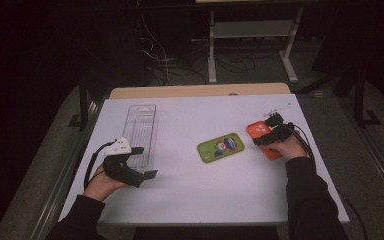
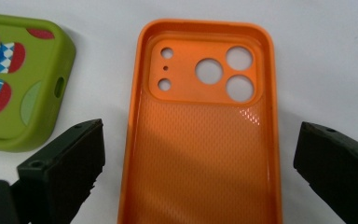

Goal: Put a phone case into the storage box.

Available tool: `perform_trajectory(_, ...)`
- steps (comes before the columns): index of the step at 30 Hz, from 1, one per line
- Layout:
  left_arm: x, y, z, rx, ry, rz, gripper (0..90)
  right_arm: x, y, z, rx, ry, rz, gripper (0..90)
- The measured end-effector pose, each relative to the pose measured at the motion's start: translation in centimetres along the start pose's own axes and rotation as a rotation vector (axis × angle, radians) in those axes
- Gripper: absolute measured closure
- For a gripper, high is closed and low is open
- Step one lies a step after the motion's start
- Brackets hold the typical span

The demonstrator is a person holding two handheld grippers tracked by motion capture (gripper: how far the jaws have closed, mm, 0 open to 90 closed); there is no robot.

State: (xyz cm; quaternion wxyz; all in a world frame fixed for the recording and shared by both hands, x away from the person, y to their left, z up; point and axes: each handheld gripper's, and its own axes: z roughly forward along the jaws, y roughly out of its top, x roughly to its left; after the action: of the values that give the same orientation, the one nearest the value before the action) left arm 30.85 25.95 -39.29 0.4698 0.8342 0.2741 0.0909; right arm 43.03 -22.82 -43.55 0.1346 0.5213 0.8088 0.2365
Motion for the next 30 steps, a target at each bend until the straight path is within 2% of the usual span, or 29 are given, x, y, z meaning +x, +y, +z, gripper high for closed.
perform_trajectory(6, -0.03, 0.00, 0.01, -0.001, 0.000, -0.002, 0.1, 0.05, -0.23, 0.33, 0.021, -0.006, -0.006, 4.0)
perform_trajectory(8, -0.05, 0.00, 0.01, -0.002, 0.000, -0.002, 0.1, 0.18, -0.43, 0.51, 0.047, -0.009, -0.019, 8.2)
perform_trajectory(11, -0.02, 0.01, -0.02, -0.002, 0.002, -0.001, 0.1, 0.07, -0.53, 0.51, 0.050, 0.007, -0.001, 10.0)
perform_trajectory(17, -0.09, 0.02, 0.00, 0.001, 0.003, -0.002, 0.1, 0.20, -0.56, 0.40, 0.050, -0.002, 0.001, 14.4)
perform_trajectory(25, 0.00, 0.09, -0.07, 0.001, 0.005, 0.001, 0.1, 0.14, -0.50, 0.27, 0.049, 0.004, 0.007, 15.3)
perform_trajectory(30, 0.19, 0.34, -0.20, -0.001, 0.006, 0.003, 0.1, 0.00, -0.35, -0.17, 0.049, 0.036, -0.003, 15.3)
